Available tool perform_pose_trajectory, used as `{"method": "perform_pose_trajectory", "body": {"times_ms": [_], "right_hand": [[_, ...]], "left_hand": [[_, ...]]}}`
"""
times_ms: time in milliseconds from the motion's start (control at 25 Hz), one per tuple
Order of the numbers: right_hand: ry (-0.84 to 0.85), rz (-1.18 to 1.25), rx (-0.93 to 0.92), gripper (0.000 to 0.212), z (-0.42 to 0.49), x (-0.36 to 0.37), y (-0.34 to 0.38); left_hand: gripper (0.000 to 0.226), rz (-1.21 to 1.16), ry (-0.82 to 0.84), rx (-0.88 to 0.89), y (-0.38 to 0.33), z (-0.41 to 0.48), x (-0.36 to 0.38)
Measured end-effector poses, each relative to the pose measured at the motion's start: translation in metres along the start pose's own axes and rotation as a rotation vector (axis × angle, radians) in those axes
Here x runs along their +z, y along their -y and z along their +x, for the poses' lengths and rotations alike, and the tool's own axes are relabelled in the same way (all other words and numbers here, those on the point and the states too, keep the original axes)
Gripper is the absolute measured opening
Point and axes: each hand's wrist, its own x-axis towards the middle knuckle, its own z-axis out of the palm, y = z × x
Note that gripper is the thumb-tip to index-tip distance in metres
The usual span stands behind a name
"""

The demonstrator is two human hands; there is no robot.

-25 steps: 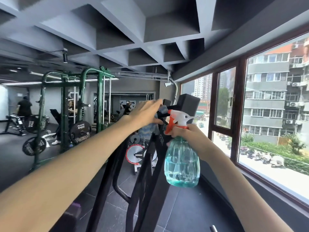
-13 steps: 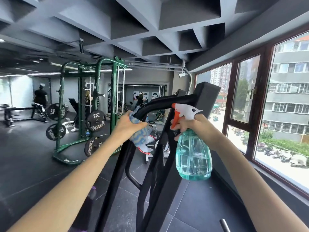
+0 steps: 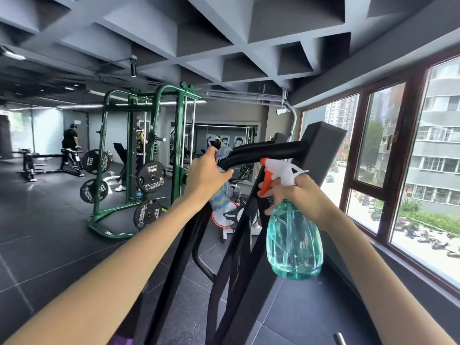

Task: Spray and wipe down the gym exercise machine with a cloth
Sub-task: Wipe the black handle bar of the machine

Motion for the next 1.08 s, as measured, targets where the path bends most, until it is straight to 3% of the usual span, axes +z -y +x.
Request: {"method": "perform_pose_trajectory", "body": {"times_ms": [200,320,400,560,680,760,880,1080], "right_hand": [[0.019,0.015,-0.006,0.047,0.002,-0.001,-0.004],[0.025,0.009,-0.015,0.035,-0.001,-0.002,0.000],[0.028,0.003,-0.002,0.028,-0.003,-0.001,0.004],[0.017,-0.036,0.014,0.029,-0.005,0.001,0.006],[0.019,-0.042,0.011,0.017,-0.006,0.002,0.008],[0.029,-0.053,0.001,0.019,-0.007,0.002,0.009],[0.039,-0.084,-0.006,0.044,-0.004,0.003,0.008],[0.014,-0.108,-0.013,0.044,-0.003,0.002,0.008]], "left_hand": [[0.031,-0.181,-0.089,-0.146,0.015,-0.019,0.008],[0.031,-0.315,-0.096,-0.208,0.023,-0.032,0.010],[0.043,-0.406,0.051,-0.284,0.026,-0.037,0.002],[0.073,-0.499,0.497,-0.375,0.033,-0.038,-0.031],[0.080,-0.491,0.587,-0.325,0.047,-0.042,-0.039],[0.078,-0.430,0.486,-0.281,0.047,-0.044,-0.030],[0.059,-0.303,0.211,-0.243,0.035,-0.042,-0.010],[0.038,-0.167,-0.034,-0.058,-0.001,-0.014,-0.003]]}}
